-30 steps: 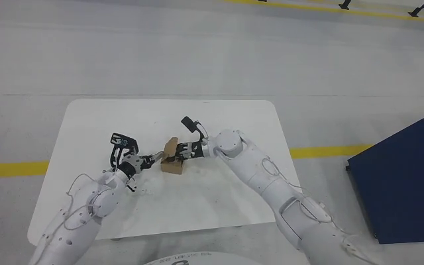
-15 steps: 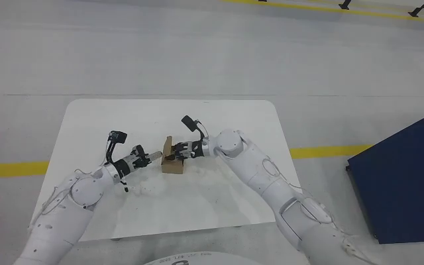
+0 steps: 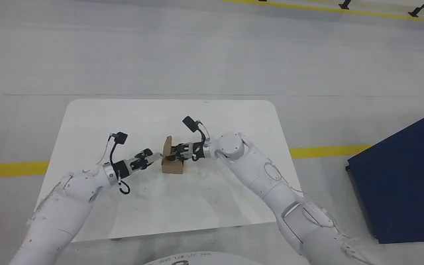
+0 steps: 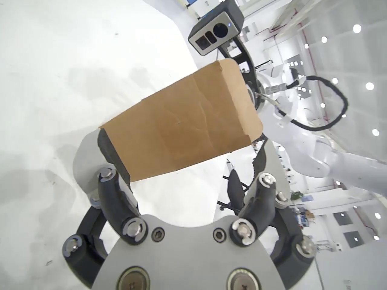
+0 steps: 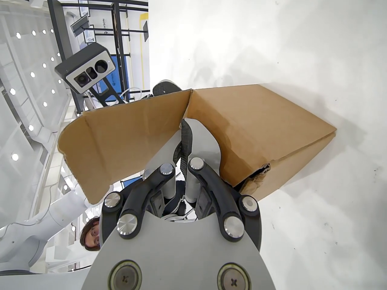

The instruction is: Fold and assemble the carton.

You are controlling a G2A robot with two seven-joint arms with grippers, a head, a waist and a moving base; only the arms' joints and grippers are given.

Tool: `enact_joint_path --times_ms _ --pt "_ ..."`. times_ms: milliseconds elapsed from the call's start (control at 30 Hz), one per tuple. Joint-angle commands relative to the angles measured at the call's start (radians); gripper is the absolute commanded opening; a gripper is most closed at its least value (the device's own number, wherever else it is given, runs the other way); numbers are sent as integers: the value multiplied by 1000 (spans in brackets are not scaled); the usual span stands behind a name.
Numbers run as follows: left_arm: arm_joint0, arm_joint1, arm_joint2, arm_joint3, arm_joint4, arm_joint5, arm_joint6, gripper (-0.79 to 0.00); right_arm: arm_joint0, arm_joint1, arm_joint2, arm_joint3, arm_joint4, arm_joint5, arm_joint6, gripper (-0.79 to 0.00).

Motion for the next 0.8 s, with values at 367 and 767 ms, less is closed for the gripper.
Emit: enact_joint_path --times_ms 367,767 --pt "-135 -34 104 183 -62 29 -90 -22 -32 16 41 -30 4 -10 15 -785" --pt "-98 -17 69 81 -8 -60 -8 0 -28 15 36 -37 -5 14 18 -785"
